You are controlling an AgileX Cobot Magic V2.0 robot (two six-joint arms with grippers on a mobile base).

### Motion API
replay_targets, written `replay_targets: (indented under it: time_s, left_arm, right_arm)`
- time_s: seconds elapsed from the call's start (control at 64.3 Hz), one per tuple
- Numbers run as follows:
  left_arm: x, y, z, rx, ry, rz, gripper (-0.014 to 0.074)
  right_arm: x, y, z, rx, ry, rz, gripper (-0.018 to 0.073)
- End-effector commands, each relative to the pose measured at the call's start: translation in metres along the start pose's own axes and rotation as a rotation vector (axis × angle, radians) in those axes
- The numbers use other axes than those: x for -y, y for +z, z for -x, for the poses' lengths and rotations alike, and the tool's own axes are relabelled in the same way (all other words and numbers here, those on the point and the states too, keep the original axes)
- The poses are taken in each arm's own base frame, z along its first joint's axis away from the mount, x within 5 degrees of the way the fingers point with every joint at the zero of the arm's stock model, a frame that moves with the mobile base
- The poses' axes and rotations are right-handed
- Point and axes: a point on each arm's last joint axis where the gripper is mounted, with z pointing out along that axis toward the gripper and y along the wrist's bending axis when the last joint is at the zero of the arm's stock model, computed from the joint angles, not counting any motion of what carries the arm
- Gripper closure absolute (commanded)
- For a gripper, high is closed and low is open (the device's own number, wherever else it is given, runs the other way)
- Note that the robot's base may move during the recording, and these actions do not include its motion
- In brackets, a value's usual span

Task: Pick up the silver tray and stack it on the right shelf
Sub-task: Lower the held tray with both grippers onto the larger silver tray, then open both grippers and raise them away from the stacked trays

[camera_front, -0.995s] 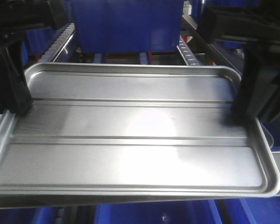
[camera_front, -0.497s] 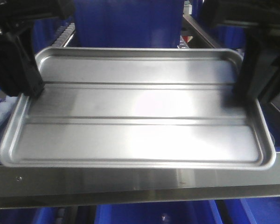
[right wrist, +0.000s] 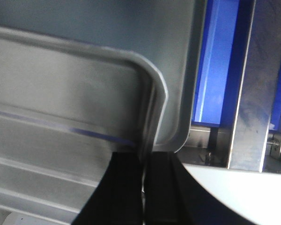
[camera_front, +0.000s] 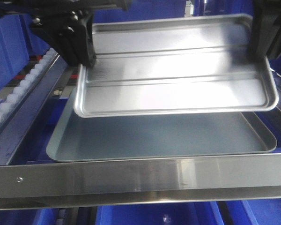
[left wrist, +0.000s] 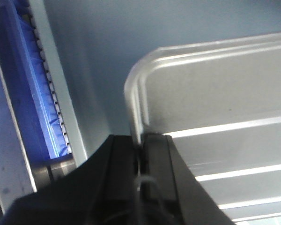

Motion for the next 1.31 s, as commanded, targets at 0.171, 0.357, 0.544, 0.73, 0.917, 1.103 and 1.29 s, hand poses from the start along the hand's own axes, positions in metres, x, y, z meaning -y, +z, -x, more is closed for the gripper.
replay_targets:
  time_s: [0.171,0.357,0.544,0.73,0.917,1.103,1.29]
  left_arm:
    - [-0.001,0.024,0.017,0.015,0.049,0.03,0.0689]
    - [-0.014,0.048,0.02,-0.022,0.013,0.056,0.0689]
    - [-0.024,0.052,0.027,0.01,-0.025,0.05,0.0681]
    - [-0.029,0.052,0.032,0.04,-0.043,0.04,0.0328]
    - [-0.029,0.052,0.032,0.041,-0.043,0.04,0.0078]
    - [-0.03,0.047,0.032,0.035,-0.045,0.045,0.008]
    - [-0.035,0.017,0.03,0.048,-0.045,0.056,0.0088]
  right_arm:
    - [-0.007,0.035,0.029,0.095,-0.037,0.027,0.0503]
    - [-0.012,0.049,0.035,0.126,-0.042,0.046,0.0503]
    - [-0.014,0.049,0.039,0.166,-0.042,0.064,0.05]
    - [-0.014,0.05,0.04,0.178,-0.043,0.068,0.0314]
    - [-0.014,0.05,0.04,0.18,-0.044,0.068,-0.0002]
    - [-0.013,0.046,0.04,0.183,-0.042,0.068,-0.0005]
    - [-0.01,0.02,0.04,0.237,-0.034,0.082,0.0116]
